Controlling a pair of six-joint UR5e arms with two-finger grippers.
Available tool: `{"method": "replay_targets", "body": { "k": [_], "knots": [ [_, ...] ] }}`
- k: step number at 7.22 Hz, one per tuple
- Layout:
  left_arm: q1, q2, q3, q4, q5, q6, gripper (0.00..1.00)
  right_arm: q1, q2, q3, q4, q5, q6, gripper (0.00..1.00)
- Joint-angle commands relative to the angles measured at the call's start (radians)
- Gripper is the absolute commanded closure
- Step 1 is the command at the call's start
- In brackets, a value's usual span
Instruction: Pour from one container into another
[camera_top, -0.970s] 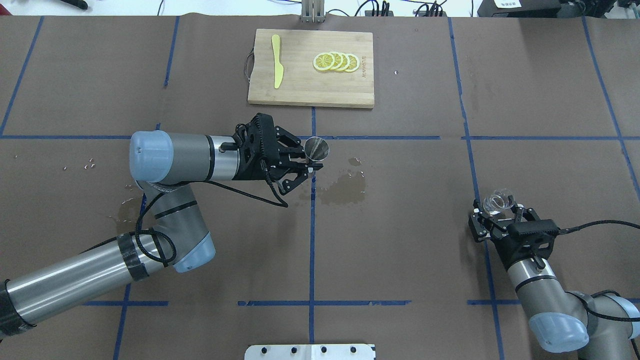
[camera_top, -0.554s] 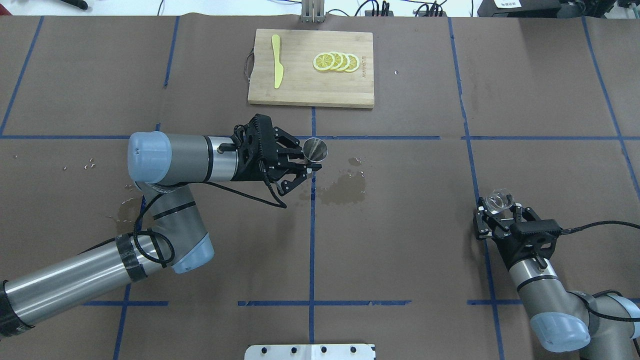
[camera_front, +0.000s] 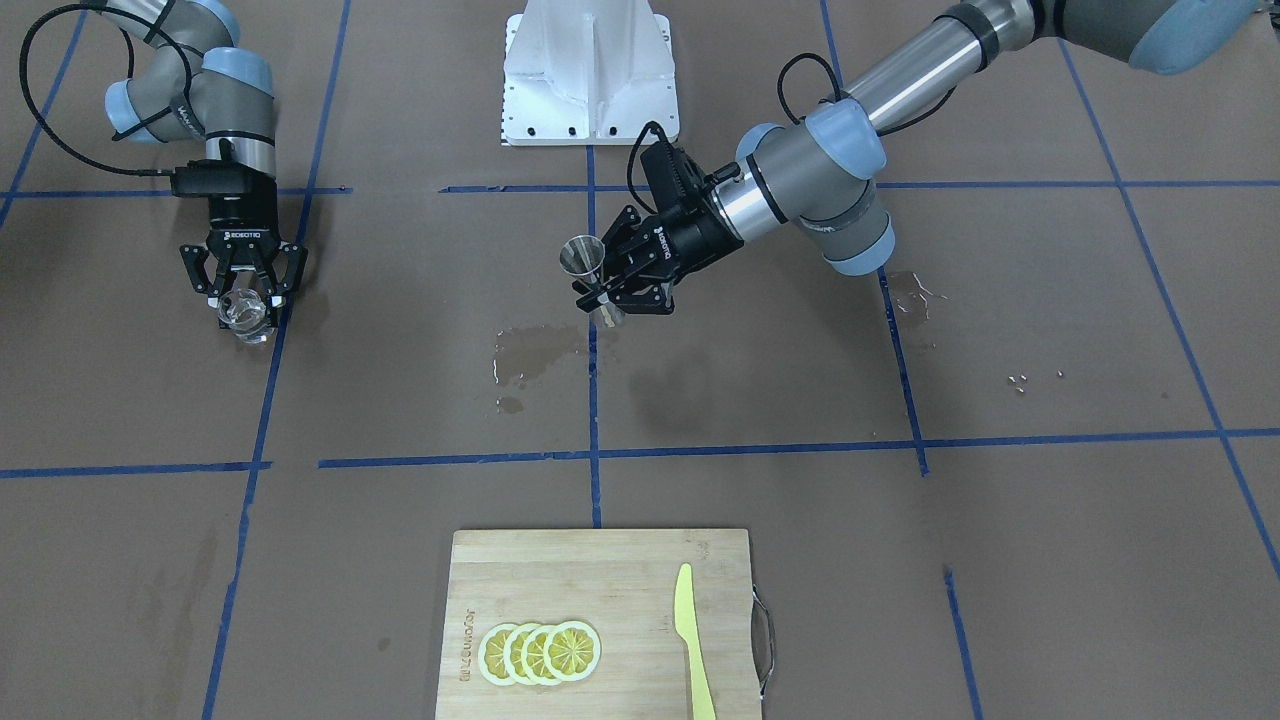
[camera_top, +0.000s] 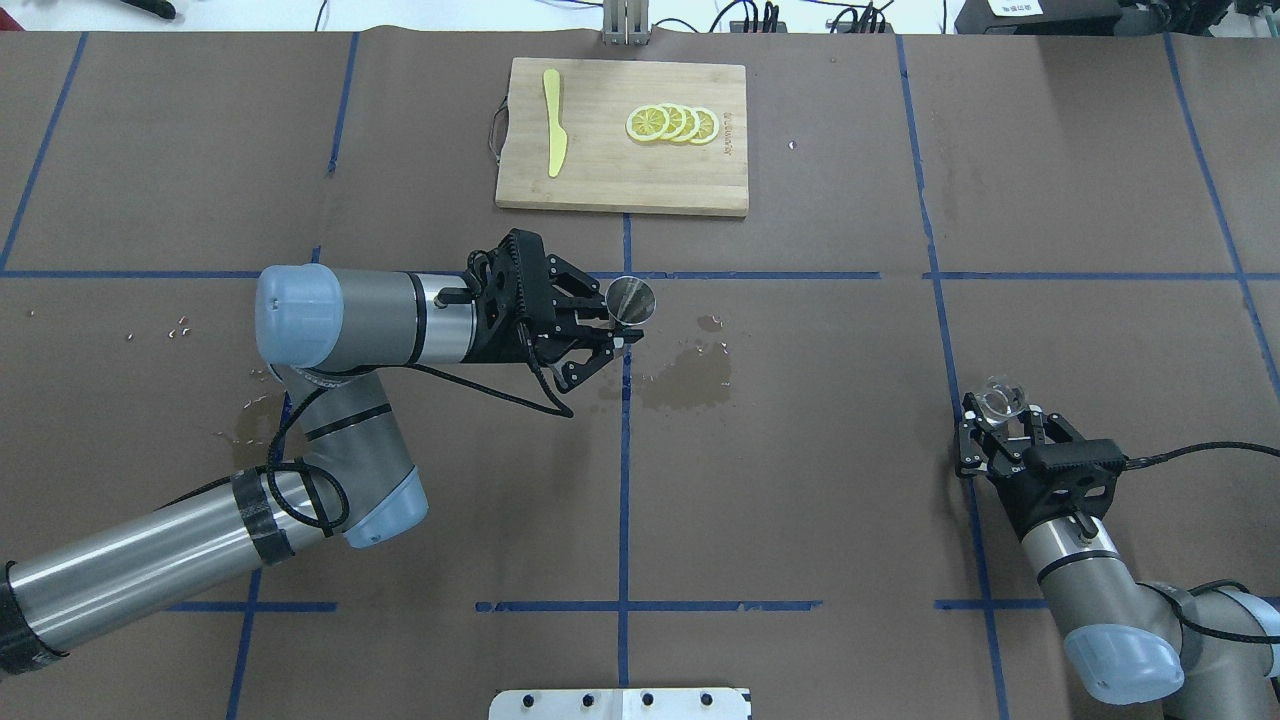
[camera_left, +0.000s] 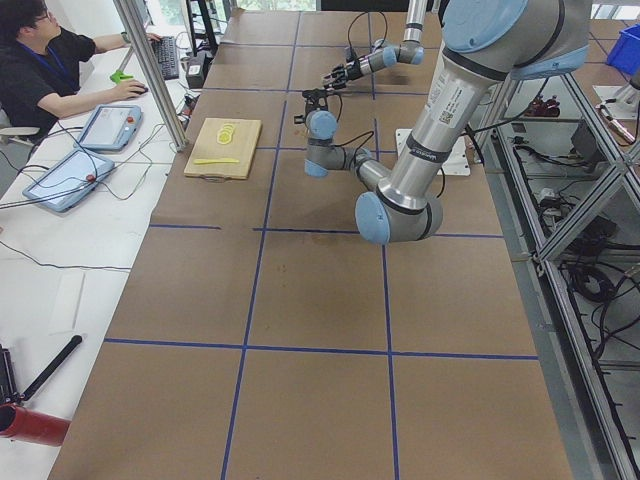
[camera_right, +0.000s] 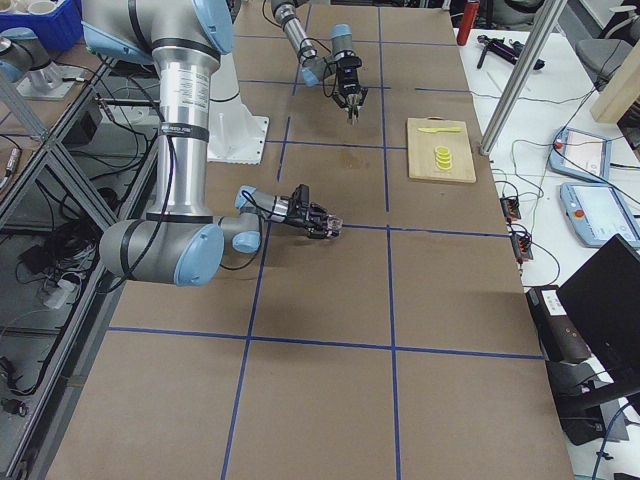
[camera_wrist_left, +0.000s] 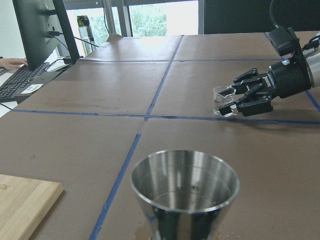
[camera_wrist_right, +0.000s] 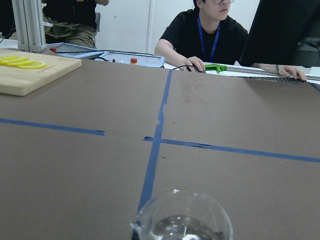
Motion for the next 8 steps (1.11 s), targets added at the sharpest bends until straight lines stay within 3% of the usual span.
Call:
{"method": "replay_targets", "body": {
  "k": [1, 5, 7, 8],
  "knots": [
    [0.001, 0.001, -0.001, -0.001, 0.0, 0.0, 1.0, 0.0, -0.003, -0.001, -0.001, 0.004, -0.003, 1.0],
    [0.001, 0.024, -0.024, -0.002, -0.001, 0.0, 1.0, 0.001, -0.003, 0.026, 0.008, 0.001, -0.031, 1.0],
    [0.001, 0.026, -0.024, -0.002, -0.001, 0.002, 1.0, 0.003, -0.003, 0.034, 0.144, 0.005, -0.296, 1.0],
    [0.001, 0.026, -0.027, -0.002, -0.001, 0.002, 1.0, 0.018, -0.002, 0.036, 0.202, 0.037, -0.328, 1.0]
  ]
}}
